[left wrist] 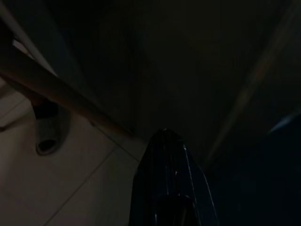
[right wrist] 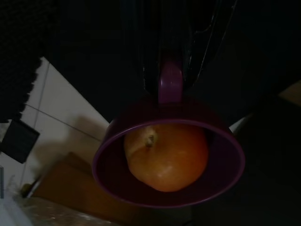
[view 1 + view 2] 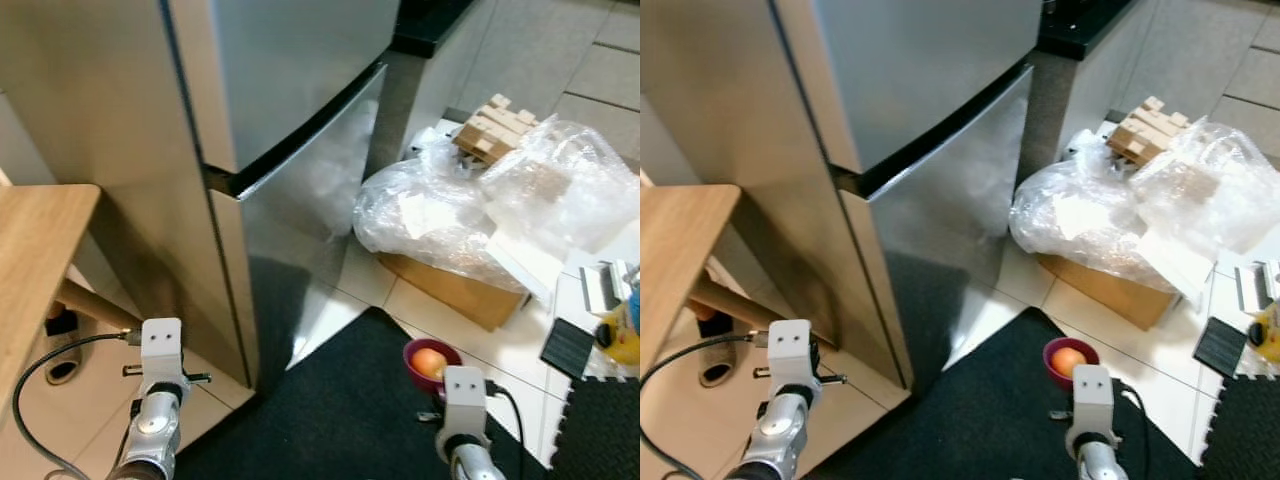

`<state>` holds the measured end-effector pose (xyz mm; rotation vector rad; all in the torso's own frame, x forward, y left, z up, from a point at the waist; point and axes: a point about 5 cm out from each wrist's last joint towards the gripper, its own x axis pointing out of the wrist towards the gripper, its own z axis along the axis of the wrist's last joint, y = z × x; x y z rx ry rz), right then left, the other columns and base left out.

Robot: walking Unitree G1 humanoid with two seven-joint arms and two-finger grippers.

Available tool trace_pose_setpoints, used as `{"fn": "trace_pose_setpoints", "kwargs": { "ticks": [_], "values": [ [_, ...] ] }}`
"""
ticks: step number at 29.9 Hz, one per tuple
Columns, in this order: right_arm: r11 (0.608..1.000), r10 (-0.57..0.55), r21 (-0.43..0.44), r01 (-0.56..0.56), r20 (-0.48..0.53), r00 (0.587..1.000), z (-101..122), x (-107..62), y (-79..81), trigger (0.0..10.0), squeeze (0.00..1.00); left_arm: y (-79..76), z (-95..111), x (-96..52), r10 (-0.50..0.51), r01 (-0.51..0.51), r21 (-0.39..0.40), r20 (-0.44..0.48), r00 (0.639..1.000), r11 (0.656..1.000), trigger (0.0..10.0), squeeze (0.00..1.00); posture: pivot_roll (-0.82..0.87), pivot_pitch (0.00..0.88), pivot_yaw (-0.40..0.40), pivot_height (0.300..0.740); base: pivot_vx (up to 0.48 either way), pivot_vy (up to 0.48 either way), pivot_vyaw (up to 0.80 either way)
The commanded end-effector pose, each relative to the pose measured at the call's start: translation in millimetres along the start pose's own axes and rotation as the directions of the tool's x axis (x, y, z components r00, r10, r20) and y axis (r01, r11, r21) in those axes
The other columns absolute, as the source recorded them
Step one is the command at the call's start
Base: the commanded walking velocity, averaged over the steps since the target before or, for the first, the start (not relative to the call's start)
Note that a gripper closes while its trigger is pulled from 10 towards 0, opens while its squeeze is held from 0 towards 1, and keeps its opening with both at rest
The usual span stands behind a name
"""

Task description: Restocking fridge

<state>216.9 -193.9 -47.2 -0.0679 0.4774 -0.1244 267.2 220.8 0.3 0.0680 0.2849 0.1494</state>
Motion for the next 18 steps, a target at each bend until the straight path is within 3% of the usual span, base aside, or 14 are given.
{"fn": "trace_pose_setpoints", "kwargs": {
  "ticks": [1, 2, 4, 9, 11, 13, 14, 18],
  "values": [
    [1.000, 0.003, -0.001, -0.003, 0.014, 1.000, 0.7, -0.6, 0.2, 10.0, 0.00, -2.6, 16.1, 9.6, -0.068, 0.065, 0.064, 0.039, 0.997, 0.996, 10.0, 0.00, -0.04, 0.116, -0.049, 0.731, 0.000, 0.000, 0.00],
    [1.000, 0.003, -0.001, -0.003, 0.014, 1.000, 0.7, -0.6, 0.2, 10.0, 0.00, -2.6, 16.1, 9.6, -0.068, 0.065, 0.064, 0.039, 0.997, 0.996, 10.0, 0.00, -0.04, 0.116, -0.049, 0.731, 0.000, 0.000, 0.00],
    [1.000, 0.005, -0.001, -0.005, 0.013, 1.000, 0.8, -0.5, 1.1, 10.0, 0.00, -8.1, 37.9, 22.2, -0.127, 0.118, 0.112, 0.077, 0.989, 0.987, 10.0, 0.00, -0.04, 0.119, -0.045, 0.731, 0.000, 0.000, 0.00],
    [1.000, 0.004, 0.004, -0.004, 0.015, 1.000, 1.1, -0.4, 2.1, 10.0, 0.00, -14.8, 65.0, 35.9, -0.187, 0.172, 0.124, 0.114, 0.976, 0.977, 10.0, 0.00, -0.04, 0.123, -0.041, 0.731, 0.000, 0.000, 0.00],
    [1.000, 0.001, 0.006, -0.001, 0.014, 1.000, -0.1, -1.4, 2.0, 10.0, 0.00, -28.6, 86.9, 44.8, -0.279, 0.262, 0.132, 0.140, 0.950, 0.956, 10.0, 0.00, -0.04, 0.129, -0.037, 0.731, 0.000, 0.000, 0.00],
    [1.000, 0.000, 0.006, 0.000, 0.014, 1.000, -0.9, -1.9, 1.7, 10.0, 0.00, -34.4, 94.0, 47.0, -0.315, 0.295, 0.139, 0.149, 0.937, 0.945, 10.0, 0.00, -0.04, 0.129, -0.037, 0.731, 0.000, 0.000, 0.00],
    [1.000, -0.003, 0.006, 0.003, 0.014, 1.000, -1.1, -2.1, 0.8, 10.0, 0.00, -42.2, 102.7, 49.7, -0.359, 0.340, 0.137, 0.156, 0.920, 0.930, 0.0, 0.00, -0.04, 0.135, -0.027, 0.731, 0.000, 0.000, 0.00],
    [1.000, -0.011, 0.008, 0.011, 0.015, 1.000, -1.5, -2.5, -1.0, 10.0, 0.00, -49.7, 113.5, 53.6, -0.382, 0.362, 0.141, 0.159, 0.910, 0.921, 0.0, 0.00, -0.05, 0.141, -0.022, 0.731, 0.000, 0.000, 0.00]
  ]
}}
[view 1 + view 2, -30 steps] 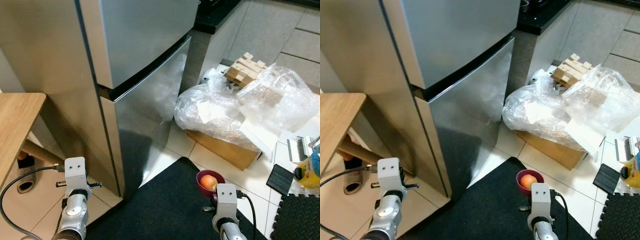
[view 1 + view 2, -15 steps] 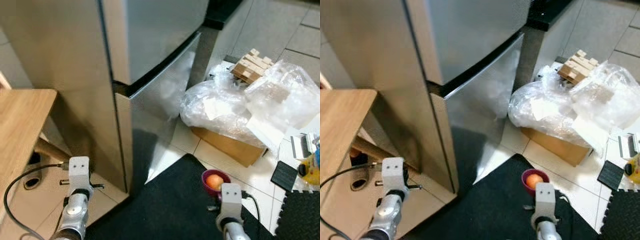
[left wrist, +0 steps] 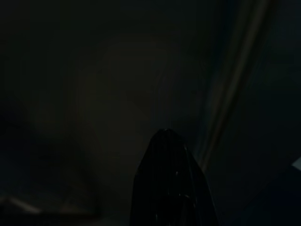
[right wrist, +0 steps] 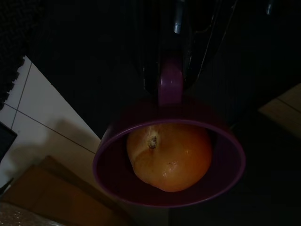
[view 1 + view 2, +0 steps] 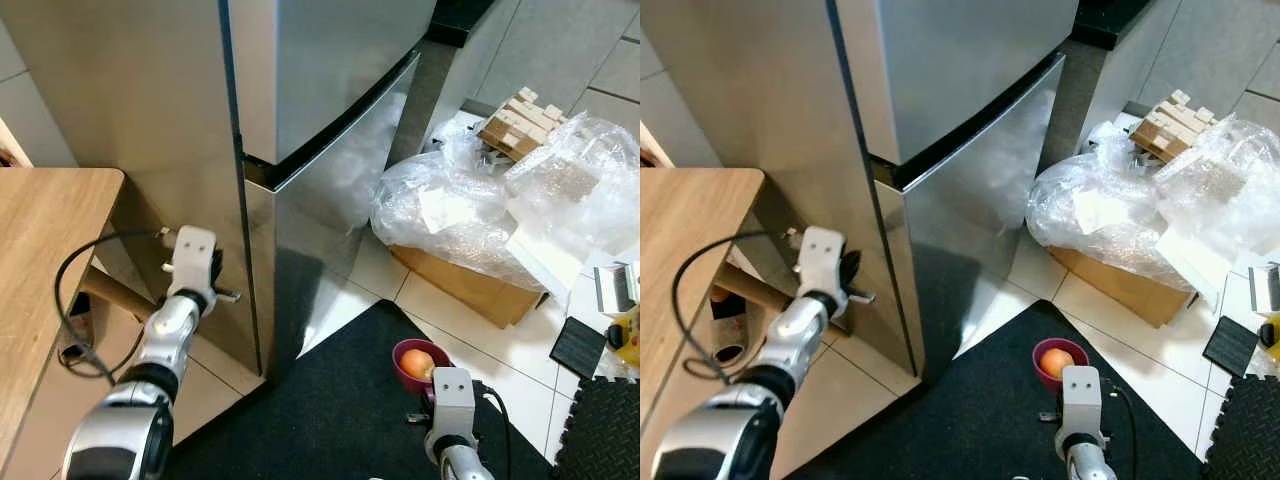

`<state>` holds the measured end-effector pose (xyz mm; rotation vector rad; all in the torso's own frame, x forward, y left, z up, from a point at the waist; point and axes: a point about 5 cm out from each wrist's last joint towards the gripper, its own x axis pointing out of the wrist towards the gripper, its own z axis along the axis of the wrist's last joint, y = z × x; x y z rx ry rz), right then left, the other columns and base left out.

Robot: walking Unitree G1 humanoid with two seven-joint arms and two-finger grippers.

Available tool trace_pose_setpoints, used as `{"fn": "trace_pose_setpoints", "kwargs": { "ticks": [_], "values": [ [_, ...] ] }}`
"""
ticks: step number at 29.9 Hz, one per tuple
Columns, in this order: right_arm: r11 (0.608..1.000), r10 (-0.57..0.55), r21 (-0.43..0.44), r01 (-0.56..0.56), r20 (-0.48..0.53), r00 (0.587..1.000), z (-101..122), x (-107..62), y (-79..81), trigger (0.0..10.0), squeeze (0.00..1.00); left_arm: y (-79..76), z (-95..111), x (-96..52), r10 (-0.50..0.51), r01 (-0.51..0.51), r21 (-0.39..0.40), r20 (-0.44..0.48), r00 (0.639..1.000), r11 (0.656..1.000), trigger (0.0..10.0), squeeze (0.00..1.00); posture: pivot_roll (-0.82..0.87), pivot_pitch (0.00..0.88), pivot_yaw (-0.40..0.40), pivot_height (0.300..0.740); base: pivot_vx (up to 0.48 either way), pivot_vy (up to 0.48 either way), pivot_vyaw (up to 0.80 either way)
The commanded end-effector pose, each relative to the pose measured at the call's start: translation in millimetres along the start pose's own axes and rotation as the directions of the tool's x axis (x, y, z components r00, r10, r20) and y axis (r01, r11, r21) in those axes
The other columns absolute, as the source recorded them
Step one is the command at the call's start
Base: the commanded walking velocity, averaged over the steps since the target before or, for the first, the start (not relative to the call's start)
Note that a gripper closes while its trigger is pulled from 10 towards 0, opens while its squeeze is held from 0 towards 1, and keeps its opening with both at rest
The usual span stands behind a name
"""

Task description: Restocking fridge

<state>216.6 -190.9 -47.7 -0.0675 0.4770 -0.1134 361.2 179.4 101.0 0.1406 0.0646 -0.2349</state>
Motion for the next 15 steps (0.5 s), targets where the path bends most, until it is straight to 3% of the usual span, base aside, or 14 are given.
{"fn": "trace_pose_setpoints", "kwargs": {
  "ticks": [1, 3, 4, 5, 15],
  "values": [
    [1.000, -0.026, 0.011, 0.026, 0.016, 1.000, -0.9, -2.2, -5.0, 10.0, 0.00, -6.6, -7.5, 0.4, -0.016, 0.016, -0.008, -0.050, 0.999, 1.000, 0.0, 0.00, -0.05, 0.147, -0.018, 0.731, 0.000, 0.000, 0.00],
    [1.000, -0.028, 0.011, 0.028, 0.017, 0.999, -0.8, -2.2, -5.6, 10.0, 0.00, -6.4, -5.5, 2.1, -0.013, 0.013, -0.004, -0.052, 0.999, 1.000, 0.0, 0.00, -0.05, 0.147, -0.018, 0.731, 0.000, 0.000, 0.00],
    [0.999, -0.030, 0.012, 0.030, 0.019, 0.999, -0.4, -2.0, -6.3, 10.0, 0.00, -5.0, -3.6, 3.8, 0.002, -0.001, 0.009, -0.061, 0.998, 1.000, 6.4, 0.00, -0.06, 0.159, -0.014, 0.731, 0.000, 0.000, 0.00],
    [0.999, -0.031, 0.010, 0.031, 0.023, 0.999, 0.3, -1.8, -7.2, 10.0, 0.00, -3.6, -1.6, 5.3, 0.015, -0.014, 0.017, -0.066, 0.998, 1.000, 10.0, 0.00, -0.06, 0.165, -0.011, 0.731, 0.000, 0.000, 0.00],
    [0.999, -0.038, 0.007, 0.038, 0.040, 0.998, 3.8, -0.5, -12.5, 10.0, 0.00, -2.0, 2.7, 9.3, 0.019, -0.015, 0.042, -0.089, 0.996, 0.999, 10.0, 0.00, -0.08, 0.184, -0.014, 0.731, 0.000, 0.000, 0.00]
  ]
}}
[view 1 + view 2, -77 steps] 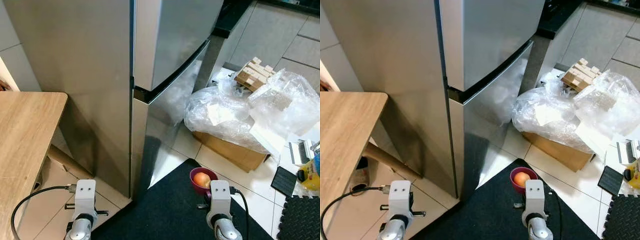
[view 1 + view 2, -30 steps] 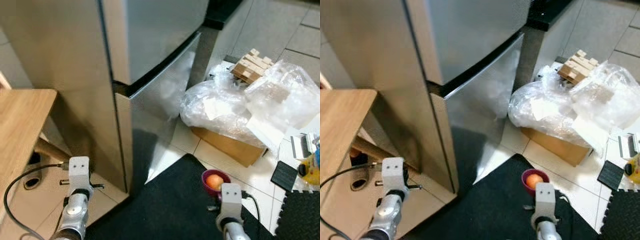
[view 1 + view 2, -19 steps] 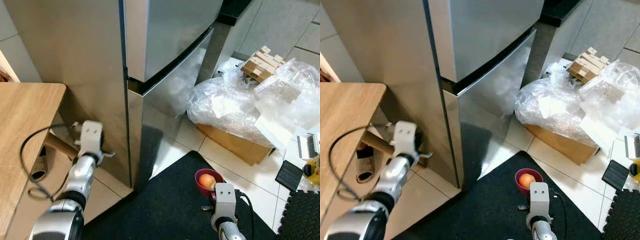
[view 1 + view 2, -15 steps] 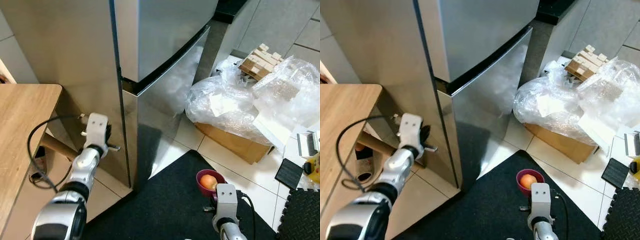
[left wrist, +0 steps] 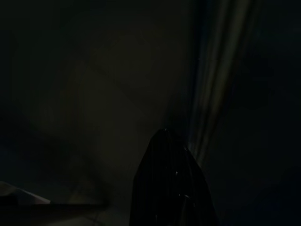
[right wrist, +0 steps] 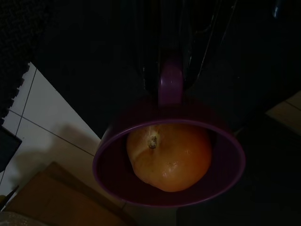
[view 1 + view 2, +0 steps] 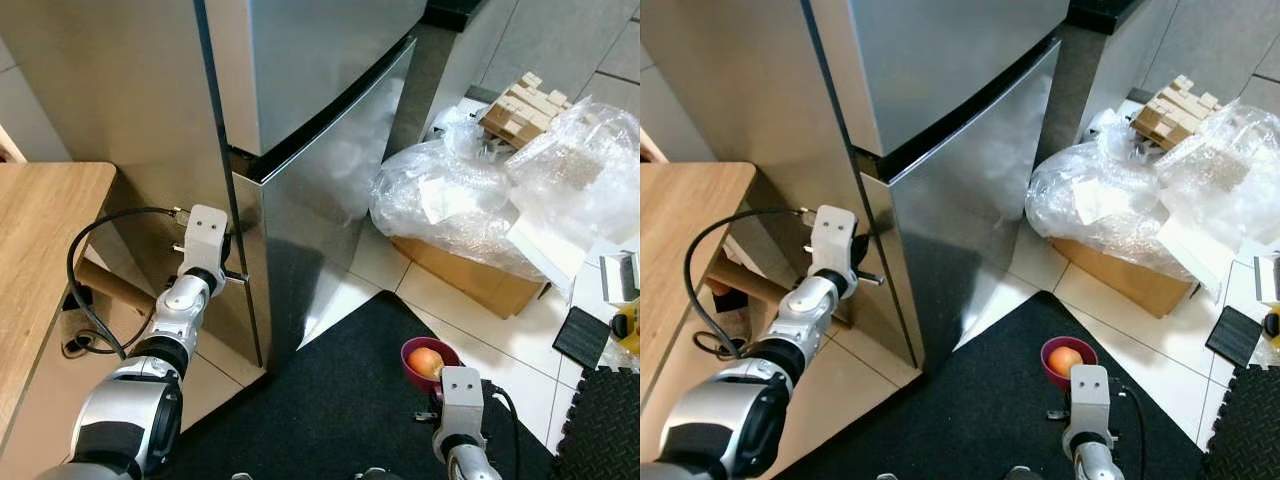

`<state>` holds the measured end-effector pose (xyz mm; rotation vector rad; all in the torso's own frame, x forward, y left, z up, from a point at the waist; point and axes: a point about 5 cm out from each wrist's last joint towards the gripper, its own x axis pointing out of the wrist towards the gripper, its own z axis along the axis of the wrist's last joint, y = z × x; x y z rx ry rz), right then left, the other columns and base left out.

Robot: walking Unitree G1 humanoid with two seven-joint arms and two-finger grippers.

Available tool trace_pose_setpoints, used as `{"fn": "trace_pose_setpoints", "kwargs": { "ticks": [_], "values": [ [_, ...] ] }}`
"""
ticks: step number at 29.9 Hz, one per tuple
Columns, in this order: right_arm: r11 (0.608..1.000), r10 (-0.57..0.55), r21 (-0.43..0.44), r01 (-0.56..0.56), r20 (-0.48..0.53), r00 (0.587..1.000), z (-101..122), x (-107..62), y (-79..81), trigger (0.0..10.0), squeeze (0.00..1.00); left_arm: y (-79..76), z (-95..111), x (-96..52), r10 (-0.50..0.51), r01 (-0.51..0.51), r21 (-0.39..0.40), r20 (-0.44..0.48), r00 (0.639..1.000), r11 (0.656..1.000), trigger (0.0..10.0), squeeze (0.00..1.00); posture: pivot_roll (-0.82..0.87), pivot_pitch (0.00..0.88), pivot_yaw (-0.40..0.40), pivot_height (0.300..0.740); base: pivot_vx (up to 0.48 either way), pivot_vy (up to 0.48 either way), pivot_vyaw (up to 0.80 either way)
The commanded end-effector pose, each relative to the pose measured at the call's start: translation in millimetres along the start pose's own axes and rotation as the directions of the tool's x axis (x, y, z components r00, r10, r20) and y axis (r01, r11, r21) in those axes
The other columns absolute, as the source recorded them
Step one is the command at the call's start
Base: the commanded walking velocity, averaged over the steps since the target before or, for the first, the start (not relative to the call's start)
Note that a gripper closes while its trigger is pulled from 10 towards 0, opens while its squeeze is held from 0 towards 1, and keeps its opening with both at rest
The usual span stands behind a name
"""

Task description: Restocking fridge

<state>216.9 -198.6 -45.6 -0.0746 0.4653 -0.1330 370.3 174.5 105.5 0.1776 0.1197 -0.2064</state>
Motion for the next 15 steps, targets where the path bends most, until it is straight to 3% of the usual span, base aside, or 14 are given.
{"fn": "trace_pose_setpoints", "kwargs": {
  "ticks": [1, 6, 15],
  "values": [
    [1.000, -0.018, 0.007, 0.017, 0.028, 0.999, 1.9, -0.9, -5.1, 10.0, 0.00, -1.3, -1.4, 0.9, -0.016, 0.016, -0.010, -0.023, 1.000, 1.000, 10.0, 0.00, -0.08, 0.184, -0.014, 0.731, 0.000, 0.000, 0.00],
    [1.000, -0.016, 0.004, 0.016, 0.025, 1.000, -0.3, -2.5, -5.5, 10.0, 0.00, -13.3, 0.5, 3.3, -0.108, 0.107, -0.066, -0.011, 0.994, 0.992, 10.0, 0.00, -0.08, 0.189, -0.016, 0.731, 0.000, 0.000, 0.00],
    [1.000, -0.019, 0.007, 0.019, 0.021, 1.000, -3.5, -5.0, -5.8, 10.0, 0.00, -29.8, -4.4, 1.6, -0.230, 0.229, -0.077, -0.006, 0.973, 0.970, 10.0, 0.00, -0.08, 0.189, -0.011, 0.731, 0.000, 0.000, 0.00]
  ]
}}
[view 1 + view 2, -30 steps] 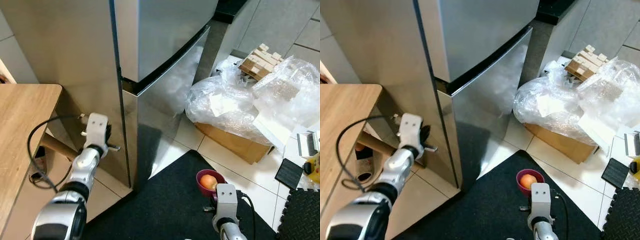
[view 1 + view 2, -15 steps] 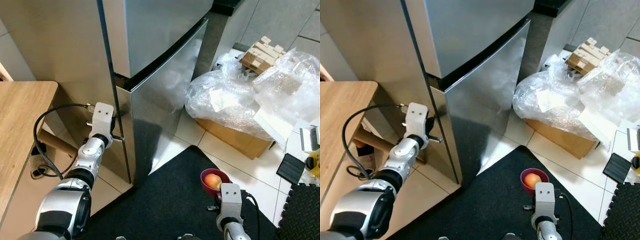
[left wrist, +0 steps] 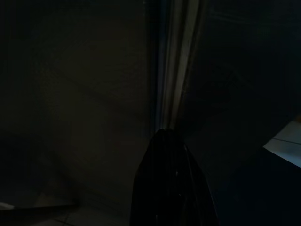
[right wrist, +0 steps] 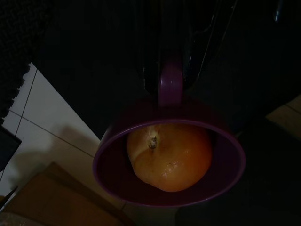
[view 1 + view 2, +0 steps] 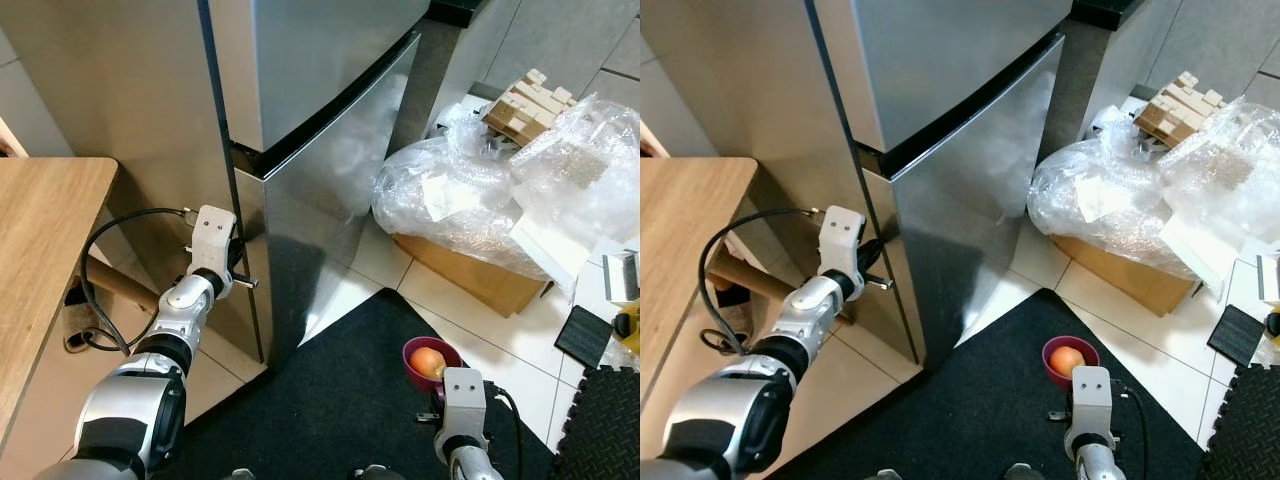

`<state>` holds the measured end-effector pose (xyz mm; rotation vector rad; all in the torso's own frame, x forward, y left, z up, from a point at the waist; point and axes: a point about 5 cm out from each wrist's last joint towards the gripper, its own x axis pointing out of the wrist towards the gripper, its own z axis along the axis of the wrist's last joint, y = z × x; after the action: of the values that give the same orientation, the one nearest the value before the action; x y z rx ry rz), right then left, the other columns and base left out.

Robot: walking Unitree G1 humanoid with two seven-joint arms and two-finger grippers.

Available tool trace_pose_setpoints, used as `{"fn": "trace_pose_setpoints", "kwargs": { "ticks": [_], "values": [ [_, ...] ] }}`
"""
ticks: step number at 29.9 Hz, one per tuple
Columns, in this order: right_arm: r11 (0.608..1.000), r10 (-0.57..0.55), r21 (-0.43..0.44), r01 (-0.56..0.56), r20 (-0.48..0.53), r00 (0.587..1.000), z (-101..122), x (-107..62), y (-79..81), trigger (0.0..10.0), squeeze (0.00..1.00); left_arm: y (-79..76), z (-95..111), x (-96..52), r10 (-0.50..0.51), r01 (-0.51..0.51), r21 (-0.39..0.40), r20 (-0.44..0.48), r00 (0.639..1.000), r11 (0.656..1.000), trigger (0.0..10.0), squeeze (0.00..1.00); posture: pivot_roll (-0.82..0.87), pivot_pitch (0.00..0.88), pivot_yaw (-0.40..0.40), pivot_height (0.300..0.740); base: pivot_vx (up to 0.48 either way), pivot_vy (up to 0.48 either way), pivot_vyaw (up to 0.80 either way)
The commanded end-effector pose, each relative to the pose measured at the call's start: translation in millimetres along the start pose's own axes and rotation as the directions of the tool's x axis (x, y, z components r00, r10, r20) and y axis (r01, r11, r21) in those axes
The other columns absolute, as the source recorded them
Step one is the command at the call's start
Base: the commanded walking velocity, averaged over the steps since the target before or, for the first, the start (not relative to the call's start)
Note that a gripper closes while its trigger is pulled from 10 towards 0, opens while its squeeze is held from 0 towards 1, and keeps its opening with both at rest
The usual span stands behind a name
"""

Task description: Restocking fridge

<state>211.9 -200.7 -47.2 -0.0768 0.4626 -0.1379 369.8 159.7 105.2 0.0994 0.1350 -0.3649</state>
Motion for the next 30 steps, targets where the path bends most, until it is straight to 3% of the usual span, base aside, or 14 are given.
{"fn": "trace_pose_setpoints", "kwargs": {
  "ticks": [1, 11, 30],
  "values": [
    [1.000, -0.014, 0.008, 0.013, 0.018, 1.000, 0.3, -1.5, -3.3, 10.0, 0.00, -14.9, -7.9, 1.6, -0.068, 0.068, -0.011, -0.022, 0.997, 0.998, 10.0, 0.00, -0.08, 0.189, -0.011, 0.731, 0.000, 0.000, 0.00],
    [1.000, -0.024, 0.010, 0.023, 0.019, 1.000, 0.7, -1.2, -4.8, 10.0, 0.00, -24.7, -4.4, 5.9, -0.132, 0.132, -0.013, -0.019, 0.991, 0.991, 10.0, 0.00, -0.10, 0.182, 0.007, 0.731, 0.000, 0.000, 0.00],
    [0.999, -0.036, 0.011, 0.036, 0.028, 0.999, 0.2, -2.6, -9.7, 10.0, 0.00, -64.0, 14.6, 20.3, -0.341, 0.340, 0.029, 0.019, 0.940, 0.940, 10.0, 0.00, -0.12, 0.173, -0.002, 0.731, 0.000, 0.000, 0.00]
  ]
}}
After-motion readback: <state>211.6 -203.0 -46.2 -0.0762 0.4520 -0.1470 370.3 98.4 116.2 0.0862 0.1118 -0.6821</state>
